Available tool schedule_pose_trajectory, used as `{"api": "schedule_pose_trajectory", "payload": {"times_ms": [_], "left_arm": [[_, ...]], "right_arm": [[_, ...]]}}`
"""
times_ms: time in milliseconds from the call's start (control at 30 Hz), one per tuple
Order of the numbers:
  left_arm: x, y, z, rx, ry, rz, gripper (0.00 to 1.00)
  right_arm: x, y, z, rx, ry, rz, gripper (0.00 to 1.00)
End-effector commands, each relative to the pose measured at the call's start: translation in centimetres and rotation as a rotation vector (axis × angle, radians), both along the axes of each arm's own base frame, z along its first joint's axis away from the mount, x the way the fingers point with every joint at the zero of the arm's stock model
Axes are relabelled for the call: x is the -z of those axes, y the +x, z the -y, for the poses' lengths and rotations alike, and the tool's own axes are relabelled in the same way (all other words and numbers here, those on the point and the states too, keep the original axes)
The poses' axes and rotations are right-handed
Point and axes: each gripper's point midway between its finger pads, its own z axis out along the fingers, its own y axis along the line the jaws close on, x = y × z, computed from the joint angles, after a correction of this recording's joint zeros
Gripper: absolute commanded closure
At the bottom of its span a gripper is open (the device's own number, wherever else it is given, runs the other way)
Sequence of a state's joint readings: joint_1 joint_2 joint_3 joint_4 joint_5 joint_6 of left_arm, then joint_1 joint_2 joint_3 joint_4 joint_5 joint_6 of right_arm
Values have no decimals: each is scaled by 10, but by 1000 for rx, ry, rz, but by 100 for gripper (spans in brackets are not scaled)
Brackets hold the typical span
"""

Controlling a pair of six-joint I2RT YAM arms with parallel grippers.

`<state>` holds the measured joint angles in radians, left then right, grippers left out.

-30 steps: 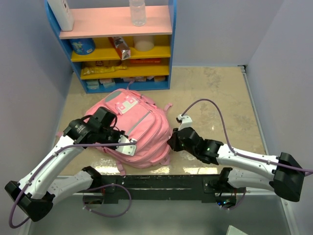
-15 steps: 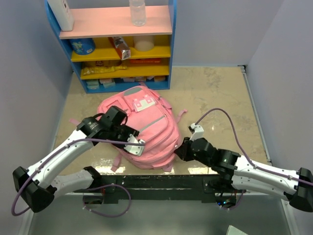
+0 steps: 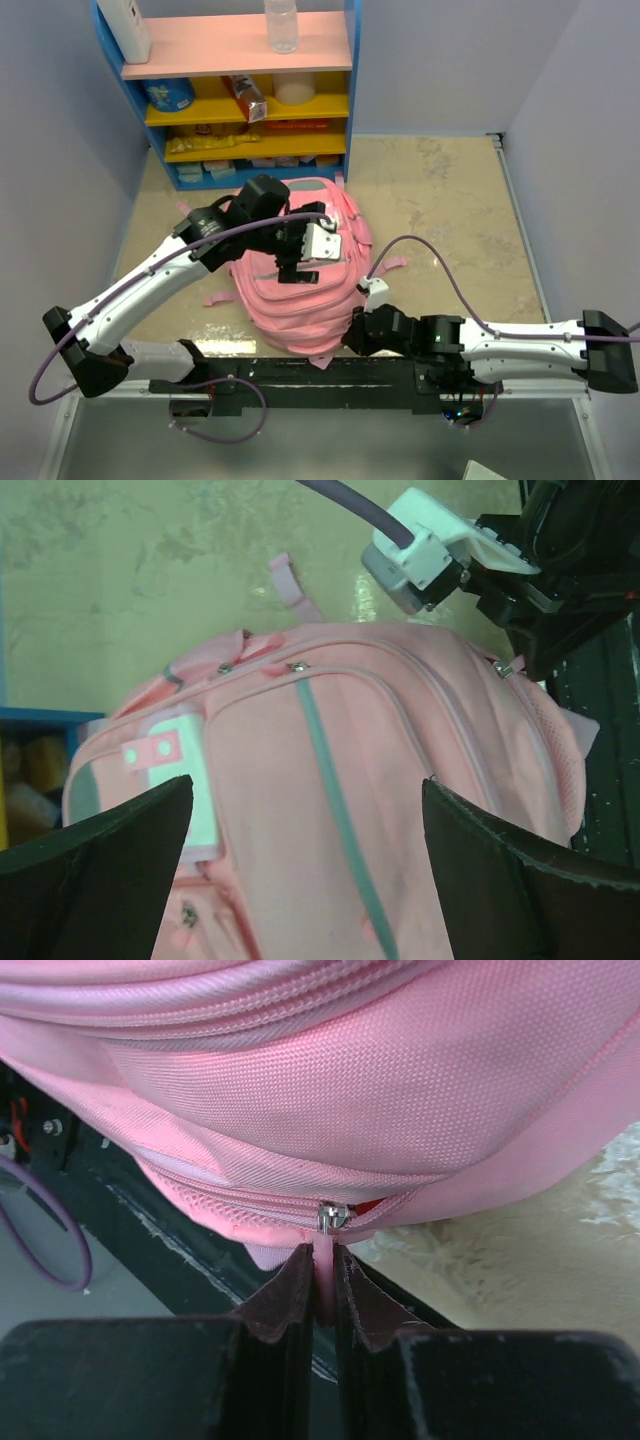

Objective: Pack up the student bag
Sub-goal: Zip the student bag at the center of the board.

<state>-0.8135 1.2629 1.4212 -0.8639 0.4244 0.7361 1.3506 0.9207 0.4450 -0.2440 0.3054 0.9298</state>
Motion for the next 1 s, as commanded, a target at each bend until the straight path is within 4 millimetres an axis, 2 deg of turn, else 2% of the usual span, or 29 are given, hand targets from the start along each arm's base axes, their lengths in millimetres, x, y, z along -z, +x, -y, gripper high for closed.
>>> {"api": "schedule_pose_trajectory", "payload": {"times_ms": [0, 33, 100, 133, 233, 400, 533, 667, 767, 867, 900, 967], "left_arm": [[44, -17, 11, -22, 44, -151, 0], [59, -19, 10, -27, 71, -158, 0], [70, -24, 14, -17, 78, -158, 0], [82, -26, 12, -26, 99, -176, 0], [95, -29, 13, -23, 116, -186, 0], [96, -13, 20, -74, 92, -119, 0], [100, 1, 20, -139, 96, -79, 0], [105, -7, 22, -108, 107, -97, 0], [114, -20, 19, -51, 131, -119, 11], [122, -27, 13, 2, 160, -112, 30], [125, -29, 10, 20, 177, -105, 53], [126, -28, 6, 10, 184, -95, 77]], "right_arm": [[-30, -1, -18, 32, 141, 7, 100], [-34, -1, -19, 33, 164, 10, 100], [-38, 0, -22, 37, 180, 18, 100], [-43, 2, -26, 34, 196, 27, 100], [-45, 3, -34, 23, 199, 40, 100], [-36, 1, -45, -7, 183, 33, 100], [-32, -1, -46, -15, 180, 25, 100], [-30, -2, -44, -16, 176, 22, 100], [-34, 0, -42, -4, 190, 24, 100], [-36, 1, -38, 14, 195, 27, 100], [-35, 1, -36, 21, 197, 19, 100], [-36, 1, -33, 24, 206, 19, 100]]}}
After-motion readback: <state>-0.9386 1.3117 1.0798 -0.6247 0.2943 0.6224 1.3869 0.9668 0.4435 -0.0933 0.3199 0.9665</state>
